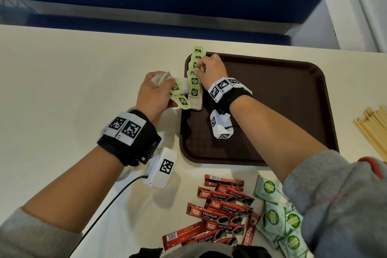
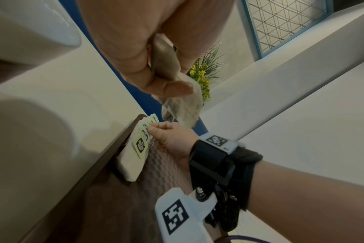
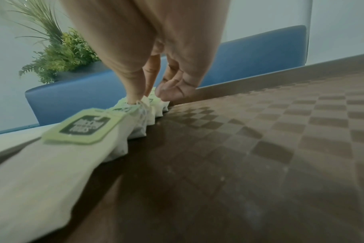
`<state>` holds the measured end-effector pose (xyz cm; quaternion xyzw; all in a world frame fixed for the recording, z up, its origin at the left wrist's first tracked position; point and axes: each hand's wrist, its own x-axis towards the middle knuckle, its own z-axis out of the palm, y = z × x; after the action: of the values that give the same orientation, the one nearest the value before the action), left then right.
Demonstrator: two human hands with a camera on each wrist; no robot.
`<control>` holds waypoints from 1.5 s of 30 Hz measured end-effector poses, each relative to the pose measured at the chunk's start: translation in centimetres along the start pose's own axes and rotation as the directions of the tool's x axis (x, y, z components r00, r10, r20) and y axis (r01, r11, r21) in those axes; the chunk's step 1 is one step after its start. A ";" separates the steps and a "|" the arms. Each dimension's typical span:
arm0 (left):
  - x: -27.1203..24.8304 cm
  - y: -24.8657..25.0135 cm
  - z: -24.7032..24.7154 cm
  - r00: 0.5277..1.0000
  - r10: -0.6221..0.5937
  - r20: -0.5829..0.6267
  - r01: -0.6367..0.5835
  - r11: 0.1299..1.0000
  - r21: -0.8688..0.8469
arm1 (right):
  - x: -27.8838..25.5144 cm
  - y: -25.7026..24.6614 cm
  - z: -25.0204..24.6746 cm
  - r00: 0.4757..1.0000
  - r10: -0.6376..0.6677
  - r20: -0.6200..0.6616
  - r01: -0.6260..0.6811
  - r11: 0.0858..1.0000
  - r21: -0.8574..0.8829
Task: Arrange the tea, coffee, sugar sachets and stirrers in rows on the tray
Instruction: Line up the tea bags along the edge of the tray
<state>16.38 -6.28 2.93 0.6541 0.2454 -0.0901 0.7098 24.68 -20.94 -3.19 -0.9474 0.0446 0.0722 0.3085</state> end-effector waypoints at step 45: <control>-0.9 -1.5 0.1 0.979 0.168 0.115 -0.190 0.956 0.223 | -7.1 0.1 -4.2 0.932 -0.167 0.322 -0.078 0.776 0.626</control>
<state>14.93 -6.70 2.00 0.7473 0.1388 -0.0845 0.6443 18.08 -23.24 1.23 -0.7606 -0.0140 0.2178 0.6114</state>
